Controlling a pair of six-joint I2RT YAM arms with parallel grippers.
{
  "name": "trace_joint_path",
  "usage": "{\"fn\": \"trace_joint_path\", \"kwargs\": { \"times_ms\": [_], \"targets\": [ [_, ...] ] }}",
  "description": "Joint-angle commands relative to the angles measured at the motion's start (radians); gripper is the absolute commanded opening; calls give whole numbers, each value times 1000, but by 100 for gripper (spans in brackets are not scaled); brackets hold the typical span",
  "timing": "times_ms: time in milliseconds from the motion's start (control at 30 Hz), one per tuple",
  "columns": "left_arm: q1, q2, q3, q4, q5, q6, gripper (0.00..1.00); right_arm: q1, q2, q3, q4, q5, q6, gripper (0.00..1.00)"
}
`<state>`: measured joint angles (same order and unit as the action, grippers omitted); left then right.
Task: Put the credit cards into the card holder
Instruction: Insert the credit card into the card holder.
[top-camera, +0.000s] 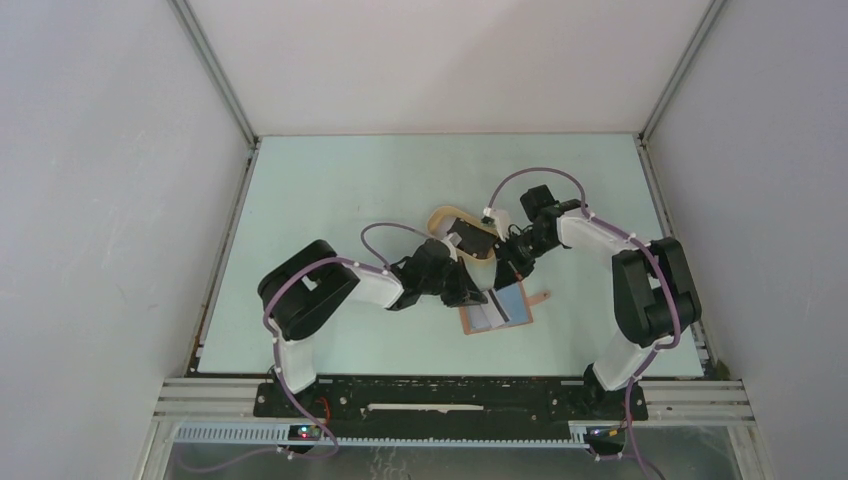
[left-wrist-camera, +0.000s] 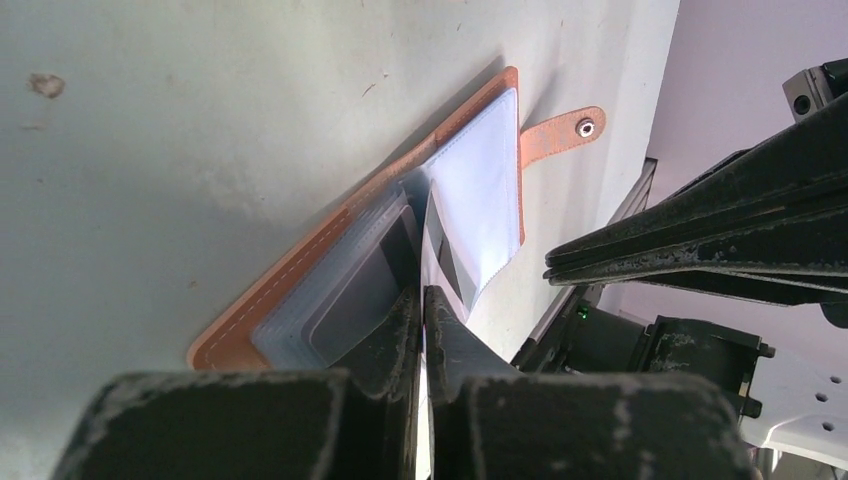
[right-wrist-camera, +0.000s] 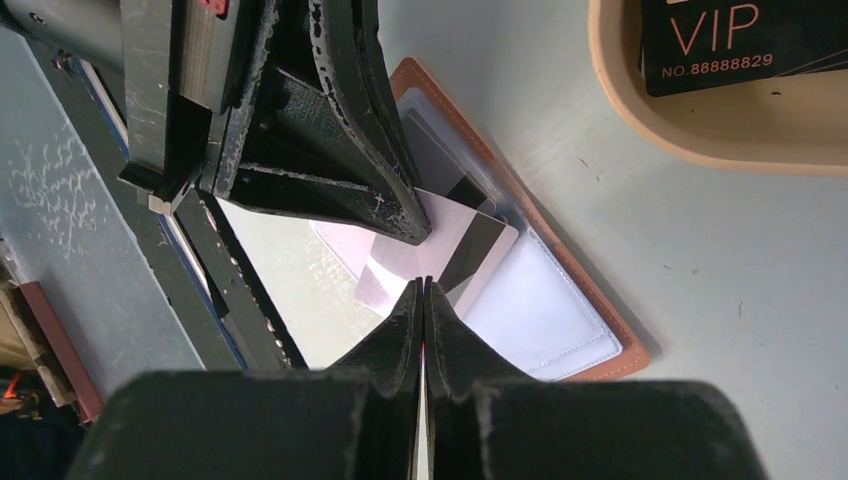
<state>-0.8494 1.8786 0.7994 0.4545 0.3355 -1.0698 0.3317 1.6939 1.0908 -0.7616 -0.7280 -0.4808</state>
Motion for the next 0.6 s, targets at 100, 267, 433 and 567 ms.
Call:
{"fn": "trace_joint_path", "kwargs": {
  "times_ms": [100,267,433,567],
  "targets": [
    [8,74,57,-276,-9,54,8,-2,0,-3,38,4,53,4],
    [11,93,76,-307,5,59,12,-5,-20,-6,45,10,59,3],
    [11,108,103,-337,3,63,13,-8,-55,-13,53,3,60,3],
    [11,123,125,-355,9,66,13,-13,-75,-20,59,-2,62,3]
  ]
}}
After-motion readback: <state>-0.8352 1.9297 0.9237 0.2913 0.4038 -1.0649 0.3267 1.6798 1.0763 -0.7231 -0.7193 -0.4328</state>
